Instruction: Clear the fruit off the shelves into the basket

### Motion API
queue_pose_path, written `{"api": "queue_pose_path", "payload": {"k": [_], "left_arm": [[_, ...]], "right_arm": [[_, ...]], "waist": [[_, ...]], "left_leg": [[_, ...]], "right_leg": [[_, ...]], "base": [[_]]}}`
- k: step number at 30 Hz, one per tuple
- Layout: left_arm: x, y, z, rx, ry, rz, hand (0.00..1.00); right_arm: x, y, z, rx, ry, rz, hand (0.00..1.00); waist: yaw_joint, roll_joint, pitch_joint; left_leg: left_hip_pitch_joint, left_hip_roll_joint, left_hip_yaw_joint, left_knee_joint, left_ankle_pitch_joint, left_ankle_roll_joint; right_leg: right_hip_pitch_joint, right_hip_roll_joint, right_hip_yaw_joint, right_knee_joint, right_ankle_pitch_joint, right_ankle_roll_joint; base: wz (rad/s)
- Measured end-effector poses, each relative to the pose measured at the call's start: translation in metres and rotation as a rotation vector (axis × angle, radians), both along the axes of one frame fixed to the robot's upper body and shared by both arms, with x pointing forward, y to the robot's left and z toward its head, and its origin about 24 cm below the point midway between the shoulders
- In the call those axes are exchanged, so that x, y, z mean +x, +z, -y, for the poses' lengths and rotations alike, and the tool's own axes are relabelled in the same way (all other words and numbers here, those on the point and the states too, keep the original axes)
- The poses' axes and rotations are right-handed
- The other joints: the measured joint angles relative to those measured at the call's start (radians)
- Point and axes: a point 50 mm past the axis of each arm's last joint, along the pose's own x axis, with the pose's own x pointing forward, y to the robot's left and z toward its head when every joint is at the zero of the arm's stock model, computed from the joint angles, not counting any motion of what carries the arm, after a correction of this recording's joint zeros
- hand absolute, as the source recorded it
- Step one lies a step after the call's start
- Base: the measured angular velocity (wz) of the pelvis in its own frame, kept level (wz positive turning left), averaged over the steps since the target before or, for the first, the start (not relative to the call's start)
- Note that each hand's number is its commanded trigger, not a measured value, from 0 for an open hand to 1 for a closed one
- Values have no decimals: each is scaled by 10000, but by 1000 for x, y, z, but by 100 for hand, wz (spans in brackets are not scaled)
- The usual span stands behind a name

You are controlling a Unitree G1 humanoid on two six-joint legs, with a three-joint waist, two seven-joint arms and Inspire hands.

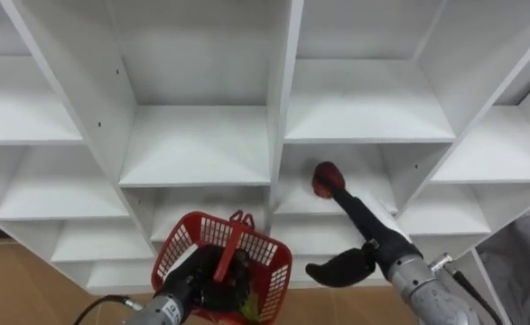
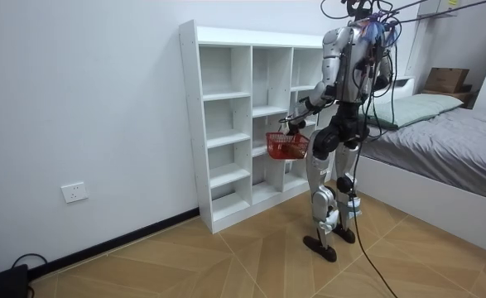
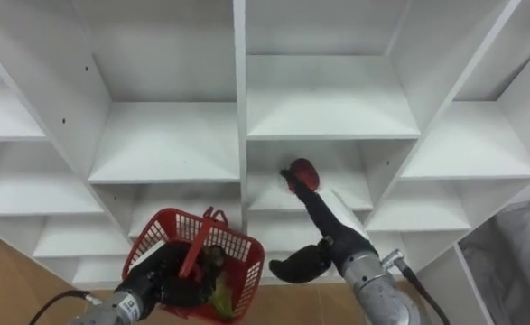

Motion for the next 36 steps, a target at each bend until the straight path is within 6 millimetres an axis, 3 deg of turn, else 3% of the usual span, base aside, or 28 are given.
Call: {"api": "queue_pose_path", "payload": {"k": [6, 11, 25, 30, 36], "left_arm": [[-1, 0, -12, 83, 557, 7, 100], [-4, 0, -15, 99, 738, -32, 100], [0, 13, -12, -185, 437, 592, 100], [-8, 8, -12, -247, 372, 261, 100], [-17, 1, -19, 2, 446, -311, 100]], "right_arm": [[-3, -1, 23, 121, -1670, 281, 0], [-5, -5, 26, 412, -2254, 253, 0], [-4, -6, 39, 1211, -3373, 307, 0], [-8, -23, 45, 1208, -3748, -542, 0], [1, -19, 46, 1256, -3710, -399, 0]], "waist": [[-131, -30, -19], [-284, -44, -29], [-204, -13, -25], [-183, -106, 24], [-180, -353, 77]], "left_leg": [[9, -4, 35, 1, -5, -8], [24, -1, 39, 8, -4, -9], [174, 39, -7, 5, -4, -9], [173, 25, -1, 11, -4, -8], [119, 21, -65, 23, -3, -7]], "right_leg": [[66, -6, -5, -6, -2, 2], [89, -7, -3, -20, -3, 3], [209, -14, -47, 14, -8, 5], [223, -39, -99, 16, -11, 8], [216, -134, -287, 36, -55, 7]], "base": [[0], [0], [0], [0], [4]]}}
